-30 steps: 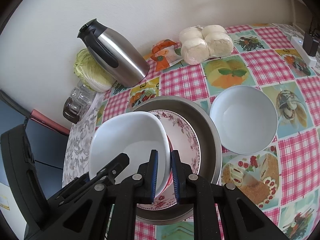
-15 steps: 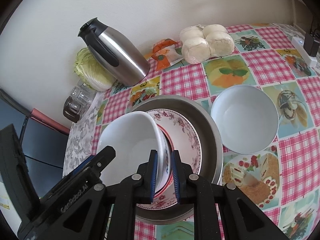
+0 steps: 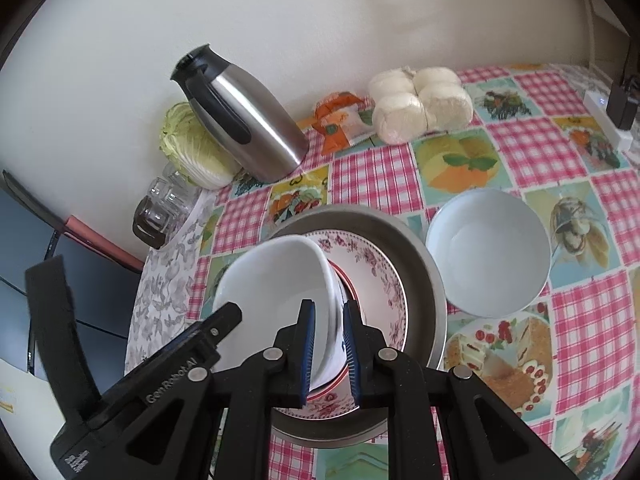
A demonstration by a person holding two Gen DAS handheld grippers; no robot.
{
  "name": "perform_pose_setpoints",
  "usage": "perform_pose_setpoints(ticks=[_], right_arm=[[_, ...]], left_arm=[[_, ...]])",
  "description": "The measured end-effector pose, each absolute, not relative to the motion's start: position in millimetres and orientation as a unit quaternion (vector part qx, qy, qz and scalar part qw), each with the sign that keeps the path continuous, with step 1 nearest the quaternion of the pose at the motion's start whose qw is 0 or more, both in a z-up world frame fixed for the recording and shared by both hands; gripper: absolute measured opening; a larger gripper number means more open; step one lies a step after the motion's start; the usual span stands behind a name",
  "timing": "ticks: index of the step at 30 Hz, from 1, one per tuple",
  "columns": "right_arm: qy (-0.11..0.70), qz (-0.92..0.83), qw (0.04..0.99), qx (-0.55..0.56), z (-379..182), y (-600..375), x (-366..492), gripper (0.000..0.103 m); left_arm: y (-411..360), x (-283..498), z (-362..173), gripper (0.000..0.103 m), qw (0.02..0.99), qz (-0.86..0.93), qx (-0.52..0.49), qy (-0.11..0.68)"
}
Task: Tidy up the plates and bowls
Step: 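Open both grippers to release the white square bowl, then withdraw both grippers and move them to the white round bowl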
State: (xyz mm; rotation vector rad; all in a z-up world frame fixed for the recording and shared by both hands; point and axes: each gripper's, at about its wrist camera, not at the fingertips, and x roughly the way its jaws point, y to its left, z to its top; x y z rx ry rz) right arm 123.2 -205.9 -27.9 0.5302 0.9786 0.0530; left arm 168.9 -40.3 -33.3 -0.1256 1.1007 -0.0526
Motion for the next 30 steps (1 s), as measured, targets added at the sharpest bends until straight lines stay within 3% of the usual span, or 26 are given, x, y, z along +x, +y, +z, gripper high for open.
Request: perform_pose_setpoints(ticks=[1,3,5,8,15,23,30], right_arm=[[0.462,0.024,0.852,0.247,-25.0,-205.3,122.5,0.017],[0.461,0.017,0.854,0.242,-22.3,-205.4,121.6,0.041],[0.46,0.007,0.855,0.238,-21.3,-206.9,120.8,0.058],[0.46,-0.004,0.858,0.228,-21.2,-208.2,120.6,0.061],[0.462,-0.023,0.865,0.193,-23.2,-205.7,121.2,0.082],[0.454,-0.03,0.877,0.152,-21.5,-200.3,121.0,0.101],[0.448,-0.026,0.883,0.138,-18.7,-196.3,120.4,0.103]], left_arm=[[-39.8,168.9,-33.2,0.063,0.85,-0.023,-0.06,0.523],[-37.4,169.0,-32.0,0.065,0.85,-0.019,-0.063,0.522],[-35.3,169.3,-30.4,0.065,0.852,-0.013,-0.062,0.52],[-32.2,169.7,-28.0,0.071,0.855,0.0,-0.059,0.516],[-18.4,169.7,-23.6,0.087,0.86,0.032,-0.074,0.504],[-6.5,168.4,-19.5,0.088,0.866,0.058,-0.086,0.489],[-0.8,167.4,-21.5,0.088,0.867,0.091,-0.076,0.484]])
